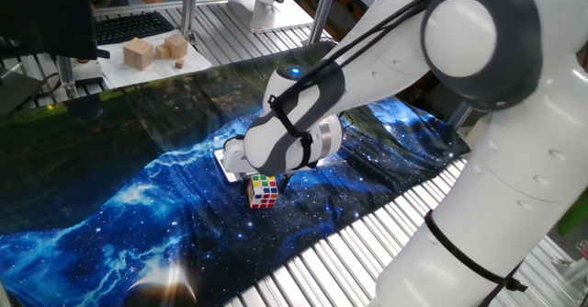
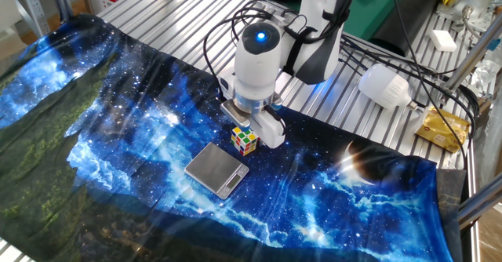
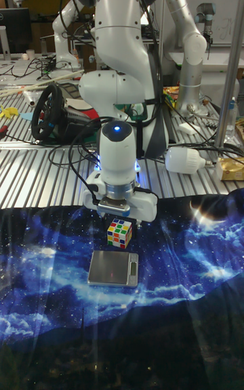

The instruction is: Remove the object from the scale

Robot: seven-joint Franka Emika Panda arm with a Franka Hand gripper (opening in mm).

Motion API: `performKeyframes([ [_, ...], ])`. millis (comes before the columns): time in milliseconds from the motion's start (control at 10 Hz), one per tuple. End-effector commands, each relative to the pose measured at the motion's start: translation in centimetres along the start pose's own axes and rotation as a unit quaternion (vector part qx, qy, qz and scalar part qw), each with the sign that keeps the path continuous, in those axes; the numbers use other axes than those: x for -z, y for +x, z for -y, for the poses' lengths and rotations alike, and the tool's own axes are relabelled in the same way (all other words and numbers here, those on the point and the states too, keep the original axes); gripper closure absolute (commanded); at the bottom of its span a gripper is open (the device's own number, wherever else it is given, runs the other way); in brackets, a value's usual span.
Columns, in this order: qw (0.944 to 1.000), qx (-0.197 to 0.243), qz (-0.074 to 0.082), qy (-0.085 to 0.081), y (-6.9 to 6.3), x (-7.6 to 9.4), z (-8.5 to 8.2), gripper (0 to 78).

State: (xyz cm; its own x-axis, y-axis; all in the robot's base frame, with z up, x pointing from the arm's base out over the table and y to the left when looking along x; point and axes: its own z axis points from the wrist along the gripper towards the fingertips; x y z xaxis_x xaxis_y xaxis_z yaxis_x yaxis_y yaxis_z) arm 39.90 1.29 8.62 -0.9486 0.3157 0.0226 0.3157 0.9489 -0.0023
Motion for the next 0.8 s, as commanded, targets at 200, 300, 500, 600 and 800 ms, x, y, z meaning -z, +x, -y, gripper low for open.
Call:
performKeyframes([
  [200,1.0,-0.001,0.005,0.008,0.4,1.1,-0.1,0.2],
  [300,1.0,-0.001,0.005,0.008,0.4,1.1,-0.1,0.2],
  [500,0.9999,-0.001,0.006,0.015,0.7,2.8,0.1,0.2],
  [600,0.9999,-0.001,0.003,0.016,0.8,3.5,0.2,0.2],
  [800,0.9999,-0.001,0.0,0.016,0.9,4.8,0.4,0.2],
])
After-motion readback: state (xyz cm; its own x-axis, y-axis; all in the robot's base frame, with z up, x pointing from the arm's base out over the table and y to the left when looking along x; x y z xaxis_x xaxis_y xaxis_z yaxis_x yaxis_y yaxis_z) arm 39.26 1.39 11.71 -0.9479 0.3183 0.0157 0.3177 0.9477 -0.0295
